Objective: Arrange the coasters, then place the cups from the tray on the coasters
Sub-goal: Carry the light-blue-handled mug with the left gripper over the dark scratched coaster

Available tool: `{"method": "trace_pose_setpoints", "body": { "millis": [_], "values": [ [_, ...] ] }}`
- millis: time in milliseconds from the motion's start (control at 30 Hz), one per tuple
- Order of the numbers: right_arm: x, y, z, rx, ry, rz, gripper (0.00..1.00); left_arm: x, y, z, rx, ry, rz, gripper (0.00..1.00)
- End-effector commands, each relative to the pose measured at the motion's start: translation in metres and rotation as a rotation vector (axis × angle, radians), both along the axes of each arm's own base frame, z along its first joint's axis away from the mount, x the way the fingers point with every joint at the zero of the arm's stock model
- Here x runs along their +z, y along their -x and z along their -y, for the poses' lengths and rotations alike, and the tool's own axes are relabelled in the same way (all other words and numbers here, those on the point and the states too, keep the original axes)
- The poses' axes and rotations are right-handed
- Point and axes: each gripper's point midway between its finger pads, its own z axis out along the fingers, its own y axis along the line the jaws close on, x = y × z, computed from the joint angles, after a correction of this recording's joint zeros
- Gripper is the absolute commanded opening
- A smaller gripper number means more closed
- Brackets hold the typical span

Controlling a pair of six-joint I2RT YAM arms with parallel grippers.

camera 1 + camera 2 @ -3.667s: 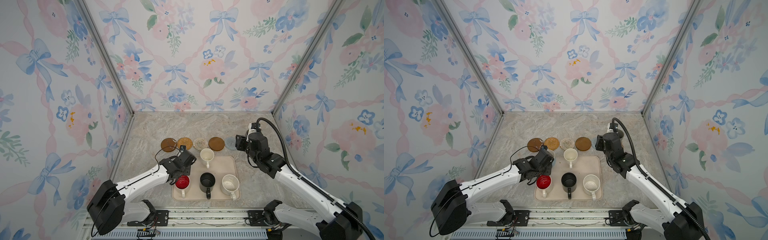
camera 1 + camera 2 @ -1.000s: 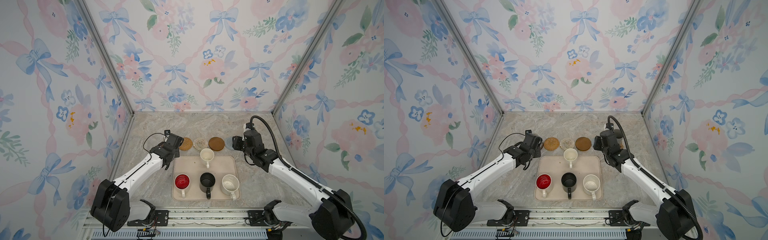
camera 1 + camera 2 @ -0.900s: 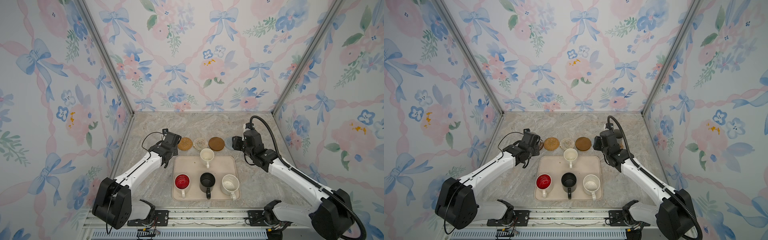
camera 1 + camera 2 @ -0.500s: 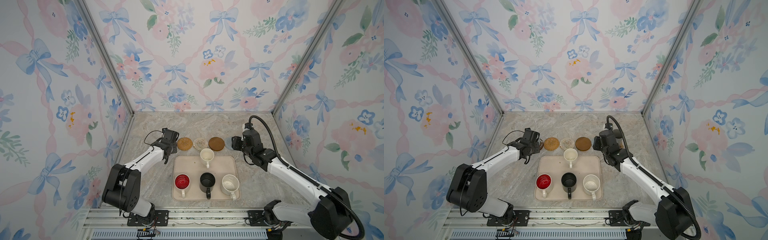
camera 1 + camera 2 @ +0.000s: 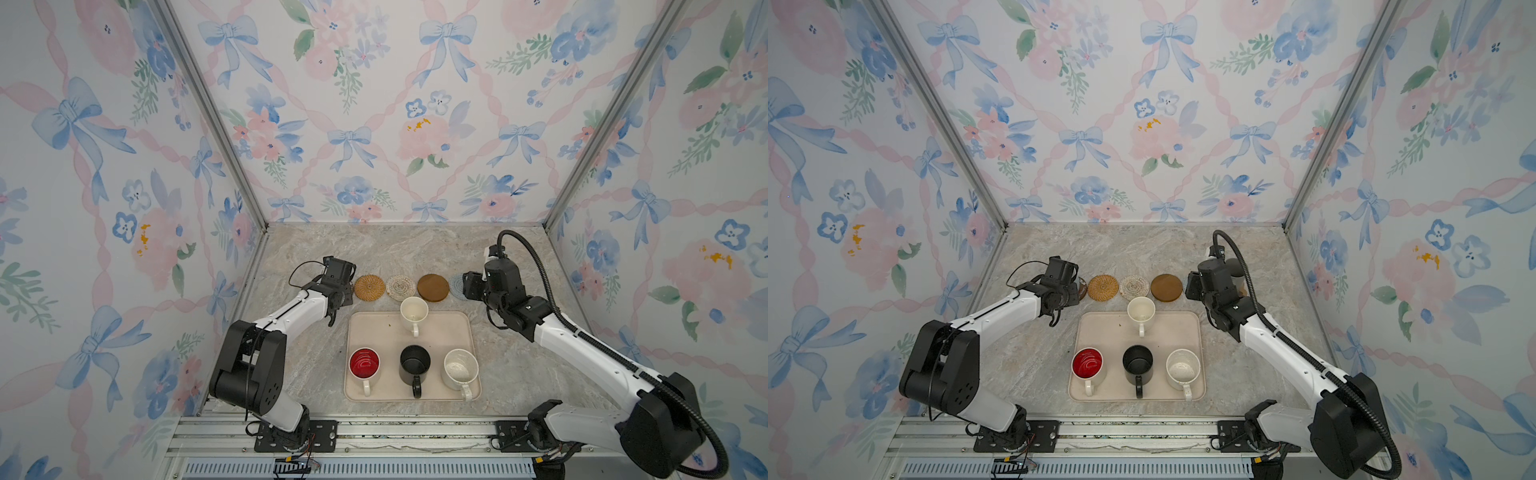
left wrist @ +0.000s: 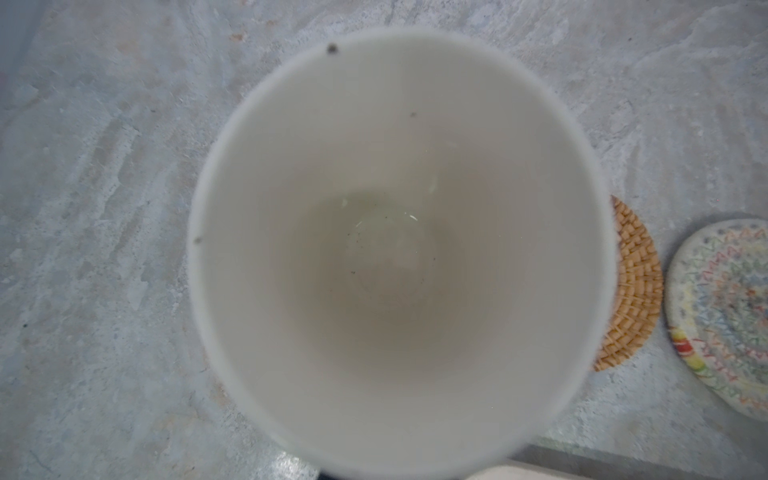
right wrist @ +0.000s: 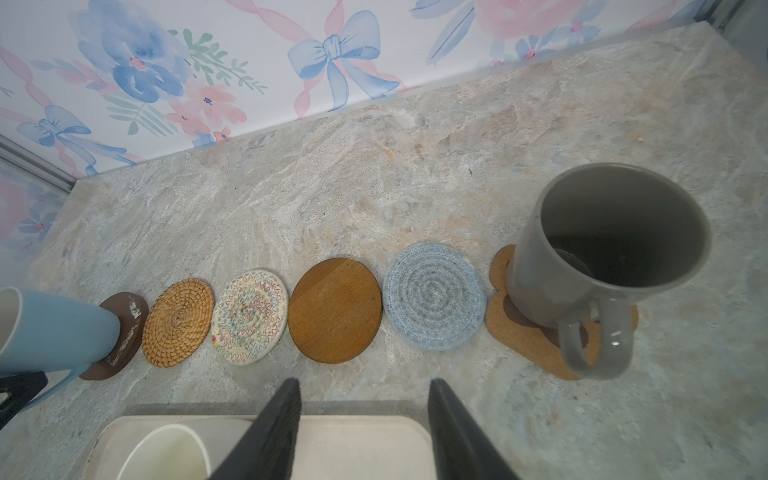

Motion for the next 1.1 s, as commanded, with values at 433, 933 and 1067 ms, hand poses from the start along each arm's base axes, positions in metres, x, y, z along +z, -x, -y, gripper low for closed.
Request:
{"method": "trace_pose_setpoints", "body": {
  "millis": [433,933,1067],
  "values": [
    [0.0085,-0.0035,0.004,-0.016,0.0,0.004,0.53,0.0126,-0.0187,0.0047,-0.024,0.013,0.056,0.04],
    [0.0072,-0.0042,0.0037,-0.016,0.002,0.002,0.53,0.0171,-0.017,0.0046,-0.029,0.016,0.066,0.21],
    [0.0071,-0.0041,0.0034,-0.015,0.001,0.002,0.53,0.0166,-0.0162,0.0042,-0.031,0.013,0.064,0.27]
  ]
}}
